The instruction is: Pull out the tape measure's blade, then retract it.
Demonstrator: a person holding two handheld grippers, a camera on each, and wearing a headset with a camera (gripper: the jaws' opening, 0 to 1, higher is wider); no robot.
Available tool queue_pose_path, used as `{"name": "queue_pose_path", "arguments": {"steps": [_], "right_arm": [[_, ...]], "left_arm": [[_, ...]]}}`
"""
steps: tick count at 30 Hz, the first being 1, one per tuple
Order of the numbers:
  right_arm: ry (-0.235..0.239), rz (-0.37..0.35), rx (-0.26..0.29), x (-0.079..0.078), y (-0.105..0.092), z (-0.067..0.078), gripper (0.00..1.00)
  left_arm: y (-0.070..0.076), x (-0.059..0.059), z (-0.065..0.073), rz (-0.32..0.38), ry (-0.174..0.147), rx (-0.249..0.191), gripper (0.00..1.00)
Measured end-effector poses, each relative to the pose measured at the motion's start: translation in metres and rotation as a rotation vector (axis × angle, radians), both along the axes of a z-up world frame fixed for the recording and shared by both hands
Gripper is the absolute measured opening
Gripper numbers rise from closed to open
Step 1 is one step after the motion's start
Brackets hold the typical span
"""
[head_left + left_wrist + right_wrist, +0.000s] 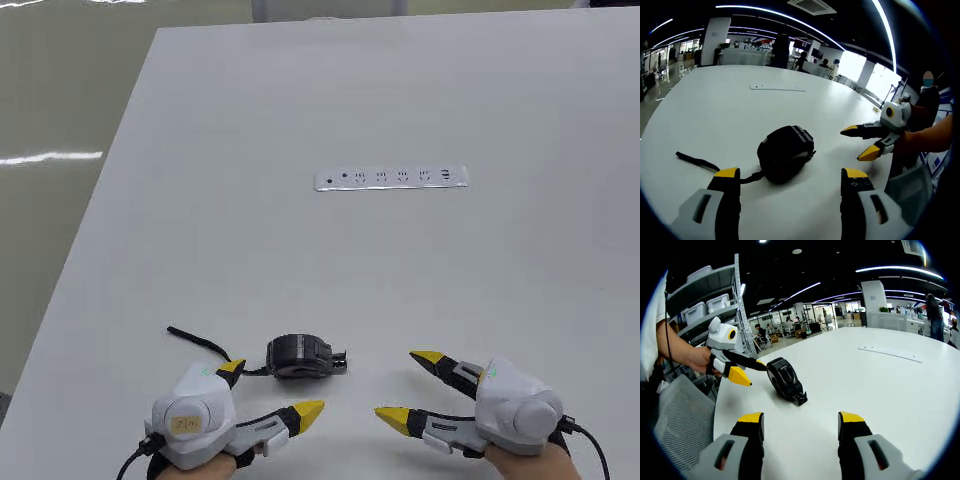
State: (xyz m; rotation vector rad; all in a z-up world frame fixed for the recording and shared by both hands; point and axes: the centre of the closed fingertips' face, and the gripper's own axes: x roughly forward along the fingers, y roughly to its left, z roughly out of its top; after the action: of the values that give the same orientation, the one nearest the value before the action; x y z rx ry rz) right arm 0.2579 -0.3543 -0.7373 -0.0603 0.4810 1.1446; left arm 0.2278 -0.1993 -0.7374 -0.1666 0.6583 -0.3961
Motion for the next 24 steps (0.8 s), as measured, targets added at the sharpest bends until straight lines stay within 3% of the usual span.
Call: {"name": "queue_pose_path", "arguments": {"steps": [2,4,9,24], "right_arm": [[-0.01,-0.008,-0.003,0.0,-0.003,0.002,0.6],[-0.016,-0.016,0.001,-0.002,-0.007,0.007,0.6],[-0.04,-0.012,-0.012,-0.006,-0.015,0.011,0.6],[-0.072,-0.058,0.017,-0.012,-0.022,0.031,0.6]], "left_arm": [[0.002,-0.002,0.003,0.004,-0.005,-0.011,0.81],[0.006,-0.005,0.004,-0.007,-0.013,0.017,0.81],[0.013,-0.008,0.01,0.004,-0.025,0.007,0.81],[0.02,-0.03,0.015,-0.007,-0.045,-0.013,0.8]]}}
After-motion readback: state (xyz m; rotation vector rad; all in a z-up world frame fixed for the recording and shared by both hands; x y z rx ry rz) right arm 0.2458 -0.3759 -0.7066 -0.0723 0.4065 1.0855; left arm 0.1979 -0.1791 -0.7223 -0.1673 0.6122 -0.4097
